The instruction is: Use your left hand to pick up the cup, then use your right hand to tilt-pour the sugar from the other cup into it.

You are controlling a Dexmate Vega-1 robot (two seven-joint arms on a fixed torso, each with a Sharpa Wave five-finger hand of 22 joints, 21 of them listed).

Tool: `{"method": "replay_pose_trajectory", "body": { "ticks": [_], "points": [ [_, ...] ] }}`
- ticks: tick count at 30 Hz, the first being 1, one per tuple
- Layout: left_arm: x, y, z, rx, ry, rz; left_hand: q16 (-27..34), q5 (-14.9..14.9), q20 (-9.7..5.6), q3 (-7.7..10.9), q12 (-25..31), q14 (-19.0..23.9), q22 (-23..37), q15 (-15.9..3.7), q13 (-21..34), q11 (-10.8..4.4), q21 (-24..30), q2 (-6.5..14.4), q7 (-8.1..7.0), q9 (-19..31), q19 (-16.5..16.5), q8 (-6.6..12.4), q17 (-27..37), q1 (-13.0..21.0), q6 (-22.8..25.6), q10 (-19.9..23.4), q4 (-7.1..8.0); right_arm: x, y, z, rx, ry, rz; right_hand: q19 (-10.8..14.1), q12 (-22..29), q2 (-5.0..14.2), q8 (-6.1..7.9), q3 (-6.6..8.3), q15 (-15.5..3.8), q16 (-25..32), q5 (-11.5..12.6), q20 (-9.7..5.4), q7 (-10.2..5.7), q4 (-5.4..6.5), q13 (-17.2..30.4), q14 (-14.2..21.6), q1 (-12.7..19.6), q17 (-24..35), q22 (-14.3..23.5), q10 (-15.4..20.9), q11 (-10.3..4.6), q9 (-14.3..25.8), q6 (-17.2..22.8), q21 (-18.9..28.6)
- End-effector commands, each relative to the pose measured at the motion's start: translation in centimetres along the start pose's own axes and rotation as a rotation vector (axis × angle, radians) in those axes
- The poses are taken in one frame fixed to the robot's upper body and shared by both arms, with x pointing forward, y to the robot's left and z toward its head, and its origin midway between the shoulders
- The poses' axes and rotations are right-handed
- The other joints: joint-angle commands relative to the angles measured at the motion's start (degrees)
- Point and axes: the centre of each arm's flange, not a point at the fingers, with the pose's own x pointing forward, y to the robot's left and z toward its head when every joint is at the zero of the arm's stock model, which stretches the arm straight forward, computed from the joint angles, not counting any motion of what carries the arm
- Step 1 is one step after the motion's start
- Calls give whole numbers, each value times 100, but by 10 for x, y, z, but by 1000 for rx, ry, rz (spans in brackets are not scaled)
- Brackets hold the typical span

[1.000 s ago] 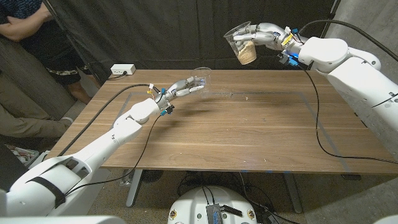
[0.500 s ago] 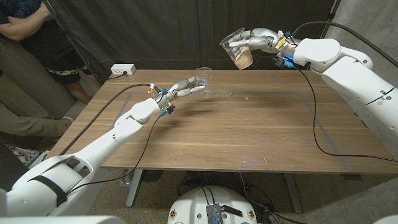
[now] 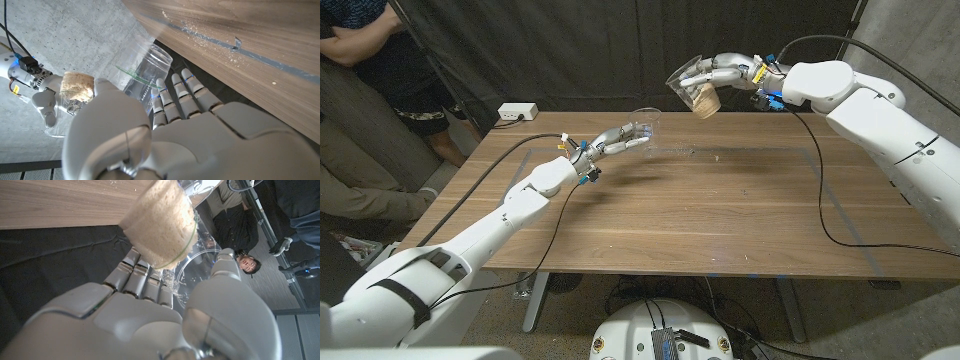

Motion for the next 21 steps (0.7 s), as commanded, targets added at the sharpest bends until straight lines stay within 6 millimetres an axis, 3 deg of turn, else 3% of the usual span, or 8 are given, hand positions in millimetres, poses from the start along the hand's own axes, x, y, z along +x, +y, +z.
{"method": "replay_pose_trajectory", "body": {
  "ticks": [1,21],
  "points": [
    [2,1,-1,0,-2,-6,-18,-19,-30,6,30,40,22,-624,9,-35,-11,7,13,18,11,19,7,30,36,50,31,11,5,3,-32,22,55,14,4,65,3,195,-950,-9,24,-421,-3,166,8,38,58,15,11,48,20,33,60,8],
    [9,-4,2,19,-10,-31,-23,-31,-29,8,29,37,23,-631,16,-30,-10,6,4,17,10,28,13,49,47,49,40,17,4,11,-106,52,103,-20,-6,75,-11,205,-952,-16,22,-406,-11,183,23,43,47,22,10,58,26,48,80,-10]
  ]
}}
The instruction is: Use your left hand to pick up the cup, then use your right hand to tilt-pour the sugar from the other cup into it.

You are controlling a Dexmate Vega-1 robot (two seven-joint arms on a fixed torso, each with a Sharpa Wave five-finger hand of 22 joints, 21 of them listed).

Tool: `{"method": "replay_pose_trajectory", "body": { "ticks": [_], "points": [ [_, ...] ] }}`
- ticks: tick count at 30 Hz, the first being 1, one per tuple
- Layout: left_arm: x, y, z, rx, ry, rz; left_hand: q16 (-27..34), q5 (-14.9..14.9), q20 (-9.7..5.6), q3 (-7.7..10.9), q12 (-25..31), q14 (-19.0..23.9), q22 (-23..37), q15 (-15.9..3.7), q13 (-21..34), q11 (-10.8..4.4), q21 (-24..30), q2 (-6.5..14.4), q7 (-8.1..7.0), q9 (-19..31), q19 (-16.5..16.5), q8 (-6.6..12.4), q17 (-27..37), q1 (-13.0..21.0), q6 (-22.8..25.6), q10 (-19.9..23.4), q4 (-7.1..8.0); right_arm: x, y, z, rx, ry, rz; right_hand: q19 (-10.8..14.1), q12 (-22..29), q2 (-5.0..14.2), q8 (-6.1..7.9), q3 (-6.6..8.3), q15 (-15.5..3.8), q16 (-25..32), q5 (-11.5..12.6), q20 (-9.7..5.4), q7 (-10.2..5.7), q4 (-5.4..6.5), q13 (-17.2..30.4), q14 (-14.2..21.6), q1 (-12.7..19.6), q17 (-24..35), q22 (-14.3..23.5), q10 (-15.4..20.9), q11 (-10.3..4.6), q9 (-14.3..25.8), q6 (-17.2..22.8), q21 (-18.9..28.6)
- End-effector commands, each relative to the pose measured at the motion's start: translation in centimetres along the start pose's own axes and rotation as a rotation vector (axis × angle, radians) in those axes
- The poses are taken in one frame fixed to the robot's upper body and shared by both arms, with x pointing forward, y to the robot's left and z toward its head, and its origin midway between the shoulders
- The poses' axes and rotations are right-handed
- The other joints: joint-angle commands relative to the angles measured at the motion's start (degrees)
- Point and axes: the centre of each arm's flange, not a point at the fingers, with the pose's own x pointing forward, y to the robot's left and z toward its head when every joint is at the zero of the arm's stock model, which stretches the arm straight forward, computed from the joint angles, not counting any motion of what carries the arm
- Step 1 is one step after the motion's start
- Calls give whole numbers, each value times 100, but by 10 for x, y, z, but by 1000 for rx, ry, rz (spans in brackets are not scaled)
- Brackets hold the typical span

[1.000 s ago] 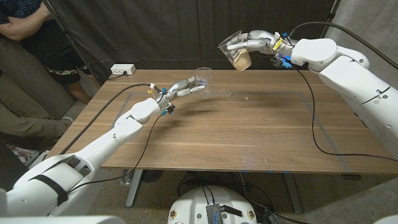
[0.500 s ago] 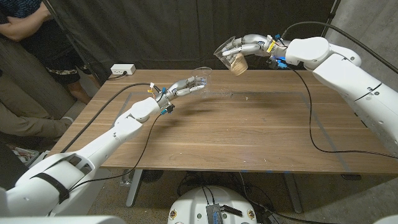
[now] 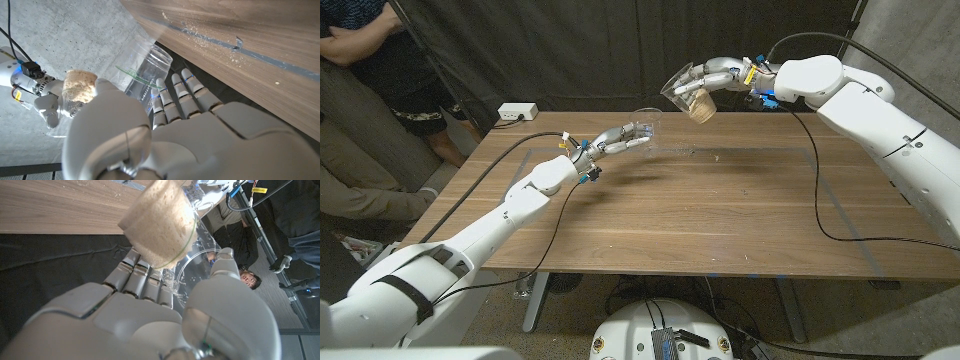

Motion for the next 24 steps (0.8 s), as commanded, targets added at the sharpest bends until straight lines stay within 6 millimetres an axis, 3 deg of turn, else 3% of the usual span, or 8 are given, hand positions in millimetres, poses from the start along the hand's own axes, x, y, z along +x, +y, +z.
{"method": "replay_pose_trajectory", "body": {
  "ticks": [1,24],
  "points": [
    [5,-4,1,5,-5,-15,-24,-10,-29,-18,30,36,23,-631,18,-18,-10,6,9,15,10,28,13,51,48,42,15,4,-1,8,-59,21,31,-18,17,56,-10,206,-953,-17,27,-403,1,182,20,42,-6,23,10,63,-5,22,70,-10],
    [8,-12,5,-4,-18,-42,-28,-21,-23,-20,26,29,24,-634,26,-1,-14,4,6,12,-8,30,20,63,42,42,30,8,3,10,-164,70,96,-24,10,60,-13,217,-952,-14,27,-389,-19,187,14,64,-5,34,7,118,-3,39,118,-18]
  ]
}}
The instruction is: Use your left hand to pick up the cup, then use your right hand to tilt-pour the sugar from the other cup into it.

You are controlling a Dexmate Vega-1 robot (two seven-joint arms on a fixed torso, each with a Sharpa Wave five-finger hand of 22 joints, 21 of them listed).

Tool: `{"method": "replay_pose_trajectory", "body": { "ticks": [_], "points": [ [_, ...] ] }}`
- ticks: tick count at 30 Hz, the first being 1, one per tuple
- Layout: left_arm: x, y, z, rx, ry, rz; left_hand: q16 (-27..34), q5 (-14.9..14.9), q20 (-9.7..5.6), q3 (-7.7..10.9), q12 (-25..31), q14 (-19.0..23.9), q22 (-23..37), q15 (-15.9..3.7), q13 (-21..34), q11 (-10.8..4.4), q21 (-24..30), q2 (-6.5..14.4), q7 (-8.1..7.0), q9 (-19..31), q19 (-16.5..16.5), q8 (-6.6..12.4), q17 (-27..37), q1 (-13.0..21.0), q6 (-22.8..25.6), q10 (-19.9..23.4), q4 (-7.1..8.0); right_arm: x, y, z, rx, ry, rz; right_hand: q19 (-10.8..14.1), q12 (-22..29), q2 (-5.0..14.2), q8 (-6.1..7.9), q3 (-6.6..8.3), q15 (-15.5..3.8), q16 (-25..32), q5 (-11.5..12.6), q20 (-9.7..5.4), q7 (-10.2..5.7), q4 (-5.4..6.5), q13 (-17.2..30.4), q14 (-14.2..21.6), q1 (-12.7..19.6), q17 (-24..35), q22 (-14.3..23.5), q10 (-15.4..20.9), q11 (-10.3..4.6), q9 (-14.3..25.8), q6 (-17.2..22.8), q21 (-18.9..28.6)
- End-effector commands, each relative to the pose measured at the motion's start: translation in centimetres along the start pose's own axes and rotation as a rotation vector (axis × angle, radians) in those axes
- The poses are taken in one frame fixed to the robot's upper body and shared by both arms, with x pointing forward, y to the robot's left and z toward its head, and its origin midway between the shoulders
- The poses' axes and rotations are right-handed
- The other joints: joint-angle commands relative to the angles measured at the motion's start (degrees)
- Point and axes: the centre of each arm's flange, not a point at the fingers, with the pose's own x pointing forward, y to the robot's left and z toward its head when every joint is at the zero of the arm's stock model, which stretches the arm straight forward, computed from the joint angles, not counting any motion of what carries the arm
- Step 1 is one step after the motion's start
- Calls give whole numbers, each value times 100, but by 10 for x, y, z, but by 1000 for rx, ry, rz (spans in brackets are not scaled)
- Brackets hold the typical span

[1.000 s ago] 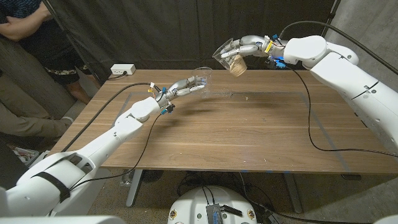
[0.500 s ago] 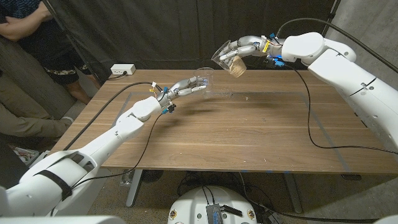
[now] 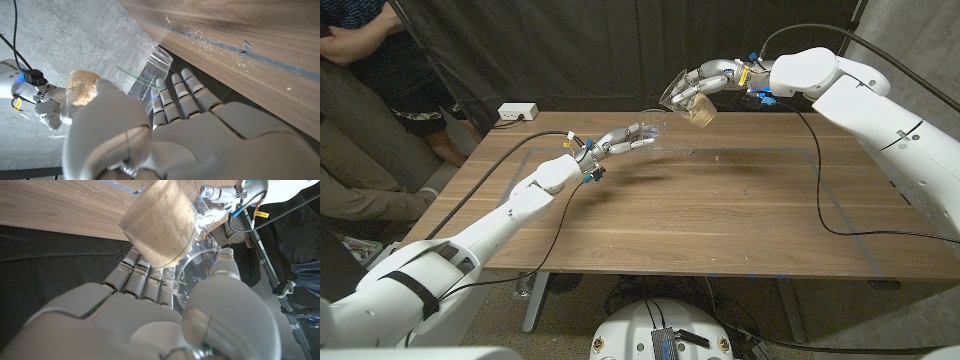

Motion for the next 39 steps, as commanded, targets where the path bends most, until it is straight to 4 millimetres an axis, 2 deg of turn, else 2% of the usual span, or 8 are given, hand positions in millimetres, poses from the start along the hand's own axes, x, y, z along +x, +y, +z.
{"method": "replay_pose_trajectory", "body": {
  "ticks": [1,14,39],
  "points": [
    [0,-5,2,-8,-8,-15,-27,-21,-24,-20,28,32,24,-634,29,-7,-14,-13,8,12,-9,31,21,46,43,46,32,2,1,0,-42,24,33,-25,31,48,7,217,-953,-14,23,-389,-26,187,17,65,12,16,11,63,-16,11,45,-19],
    [-2,-10,5,-11,-12,-31,-27,-26,-21,-23,29,35,25,-634,33,-8,-13,-15,9,13,-9,34,23,47,44,51,41,7,1,-3,-90,40,70,-20,22,52,3,228,-955,-18,24,-392,-30,186,17,75,18,19,10,79,-29,21,69,-21],
    [-3,-11,10,8,-12,-37,-28,-32,-25,-24,26,37,25,-632,40,-11,-13,-16,4,12,-15,40,27,65,49,48,50,12,5,8,-238,66,161,-11,11,57,-11,245,-957,-25,23,-397,-40,188,24,95,22,26,8,104,-25,40,91,-25]
  ]
}}
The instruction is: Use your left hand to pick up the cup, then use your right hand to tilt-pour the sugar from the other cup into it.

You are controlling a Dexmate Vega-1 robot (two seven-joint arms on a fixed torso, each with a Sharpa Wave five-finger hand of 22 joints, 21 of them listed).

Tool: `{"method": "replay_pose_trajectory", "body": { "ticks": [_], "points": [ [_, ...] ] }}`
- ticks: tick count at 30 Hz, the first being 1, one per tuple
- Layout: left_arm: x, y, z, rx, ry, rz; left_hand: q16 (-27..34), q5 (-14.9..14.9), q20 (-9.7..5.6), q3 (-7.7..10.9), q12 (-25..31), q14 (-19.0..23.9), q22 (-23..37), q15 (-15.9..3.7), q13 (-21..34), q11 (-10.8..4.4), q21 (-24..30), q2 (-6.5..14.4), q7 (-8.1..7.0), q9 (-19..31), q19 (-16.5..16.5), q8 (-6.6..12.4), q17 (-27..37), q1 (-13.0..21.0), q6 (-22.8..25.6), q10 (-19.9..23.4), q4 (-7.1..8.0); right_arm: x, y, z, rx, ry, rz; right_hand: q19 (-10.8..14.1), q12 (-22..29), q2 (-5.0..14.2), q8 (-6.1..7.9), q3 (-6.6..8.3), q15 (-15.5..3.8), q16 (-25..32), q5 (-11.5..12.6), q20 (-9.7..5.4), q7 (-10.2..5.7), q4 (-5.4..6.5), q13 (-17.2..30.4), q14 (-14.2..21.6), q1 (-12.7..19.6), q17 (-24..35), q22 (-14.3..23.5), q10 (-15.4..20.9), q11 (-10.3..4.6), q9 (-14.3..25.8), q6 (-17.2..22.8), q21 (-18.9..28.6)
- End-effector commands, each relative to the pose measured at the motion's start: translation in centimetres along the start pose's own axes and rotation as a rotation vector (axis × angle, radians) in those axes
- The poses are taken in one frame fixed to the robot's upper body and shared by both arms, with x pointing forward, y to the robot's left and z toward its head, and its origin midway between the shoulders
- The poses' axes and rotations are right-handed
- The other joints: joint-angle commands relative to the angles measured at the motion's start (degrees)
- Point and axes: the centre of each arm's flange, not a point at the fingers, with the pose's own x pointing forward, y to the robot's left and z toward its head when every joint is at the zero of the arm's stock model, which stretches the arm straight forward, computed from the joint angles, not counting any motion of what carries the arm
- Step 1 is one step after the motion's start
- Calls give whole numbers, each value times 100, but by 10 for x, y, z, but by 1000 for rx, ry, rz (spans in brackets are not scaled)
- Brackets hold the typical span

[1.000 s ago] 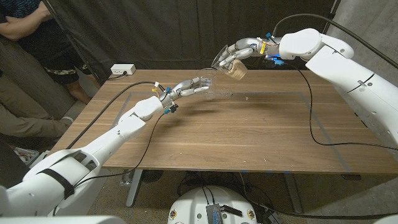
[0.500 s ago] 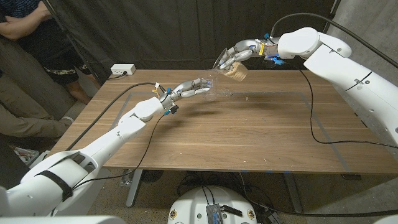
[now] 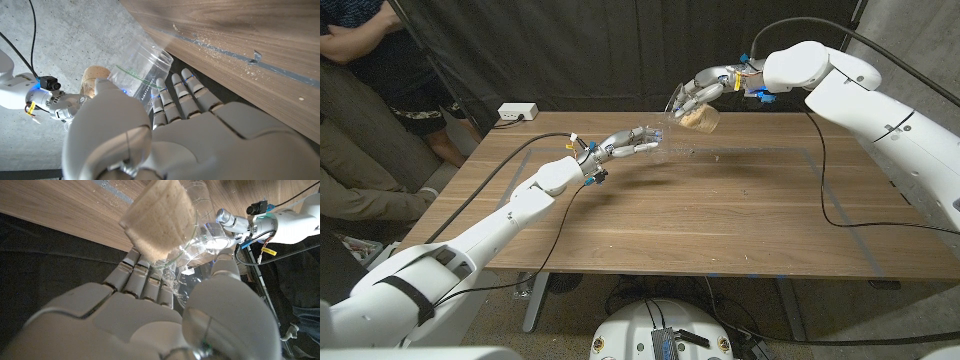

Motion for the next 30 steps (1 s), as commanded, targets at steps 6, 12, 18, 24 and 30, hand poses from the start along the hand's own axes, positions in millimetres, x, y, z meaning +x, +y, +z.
{"method": "replay_pose_trajectory", "body": {
  "ticks": [6,12,18,24,30],
  "points": [
    [-1,-1,4,14,5,-7,-31,-33,-36,-2,32,33,25,-633,12,-13,-13,20,0,11,-15,39,29,31,42,67,28,5,2,6,-75,4,57,-10,18,76,-4,249,-945,-22,24,-399,-12,190,22,73,29,22,16,74,10,19,71,-27],
    [-1,-1,4,16,2,-4,-28,-34,-42,-3,34,41,25,-639,13,-13,-12,19,-8,10,-15,49,29,33,67,73,31,4,0,8,-99,5,65,-11,12,76,-6,253,-944,-24,24,-398,-8,189,21,76,33,25,15,76,-6,24,78,-29],
    [-3,-3,1,15,-6,-2,-15,-35,-49,-1,40,79,26,-660,15,-32,-10,22,-11,8,-12,61,30,41,94,91,33,4,-2,9,-107,8,66,-13,12,76,-6,255,-945,-29,24,-400,-20,190,29,71,30,26,15,76,2,27,87,-32],
    [-6,-6,0,17,-31,7,4,-34,-97,10,91,143,26,-724,17,-62,3,32,-39,3,19,101,29,71,195,218,25,4,-2,9,-107,13,68,-15,6,77,-15,257,-946,-33,25,-402,-11,196,29,74,21,28,15,81,-1,33,81,-35],
    [-8,-11,-1,23,-45,-1,10,-33,-130,24,96,183,26,-763,19,-86,14,37,-65,-9,45,123,28,105,262,231,13,4,-3,10,-110,15,74,-18,0,78,-20,260,-947,-36,25,-402,-13,198,30,77,16,30,15,84,9,38,85,-38]
  ]
}}
